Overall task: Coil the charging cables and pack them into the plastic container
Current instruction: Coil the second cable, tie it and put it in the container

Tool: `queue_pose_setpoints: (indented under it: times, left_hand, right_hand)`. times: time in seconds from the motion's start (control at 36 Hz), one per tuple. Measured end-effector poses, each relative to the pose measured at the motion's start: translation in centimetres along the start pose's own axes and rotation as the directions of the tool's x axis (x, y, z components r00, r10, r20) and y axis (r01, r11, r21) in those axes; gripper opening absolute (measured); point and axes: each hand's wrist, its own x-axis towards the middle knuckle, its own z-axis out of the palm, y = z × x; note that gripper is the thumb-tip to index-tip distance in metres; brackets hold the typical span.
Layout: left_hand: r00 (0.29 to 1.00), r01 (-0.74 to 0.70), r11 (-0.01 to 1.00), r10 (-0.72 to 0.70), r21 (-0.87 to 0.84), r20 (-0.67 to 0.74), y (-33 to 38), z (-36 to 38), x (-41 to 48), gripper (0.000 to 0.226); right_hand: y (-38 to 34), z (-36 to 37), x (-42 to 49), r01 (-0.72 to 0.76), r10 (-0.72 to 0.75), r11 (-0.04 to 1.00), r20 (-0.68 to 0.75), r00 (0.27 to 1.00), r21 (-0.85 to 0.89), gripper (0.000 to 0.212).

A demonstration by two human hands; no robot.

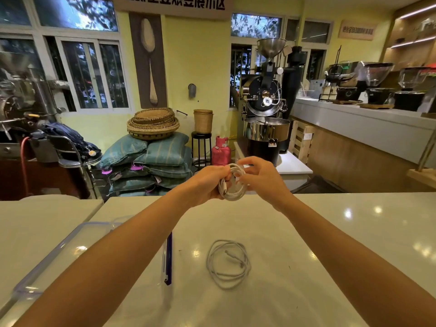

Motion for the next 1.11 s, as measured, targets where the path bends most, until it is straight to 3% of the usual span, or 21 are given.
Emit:
queue_pose_setpoints:
  times: [0.14,0.28,0.44,0.53,0.69,0.92,1.11]
  left_hand:
    - [0.998,-0.043,0.995,0.046,0.086,-0.033,0.0,-0.7,-0.3,0.033]
    - [0.998,-0.03,0.999,0.032,0.036,-0.058,-0.2,-2.0,-0.5,0.041]
    - [0.988,0.0,0.993,-0.018,-0.116,-0.156,-0.2,-4.9,-0.8,0.037]
    - [0.986,0.014,0.997,-0.026,-0.07,-0.166,-0.3,-5.9,-1.3,0.038]
    - [0.987,0.012,1.0,-0.008,0.023,-0.159,-1.5,-6.5,-1.9,0.038]
    - [0.979,0.045,0.999,-0.045,-0.007,-0.201,-3.1,-9.1,-3.2,0.042]
    - [0.961,0.091,0.993,-0.109,-0.079,-0.253,-5.0,-11.3,-4.4,0.047]
  right_hand:
    - [-0.4,0.8,0.3,0.079,-0.077,0.993,0.028,0.997,-0.082,0.024]
    - [-0.3,1.3,0.5,0.126,-0.126,0.987,0.003,0.992,-0.096,0.024]
    - [0.5,2.1,1.0,-0.017,0.017,1.0,0.049,0.999,-0.008,0.021]
    - [0.0,3.2,1.1,-0.082,0.073,0.994,0.117,0.99,0.072,0.028]
    - [-1.8,6.1,1.7,-0.059,0.037,0.99,0.174,0.984,0.126,0.029]
    - [-2.0,9.5,2.5,-0.103,0.048,0.972,0.249,0.967,0.212,0.018]
    - [-2.1,12.5,2.6,-0.155,0.05,0.947,0.348,0.936,0.28,0.027]
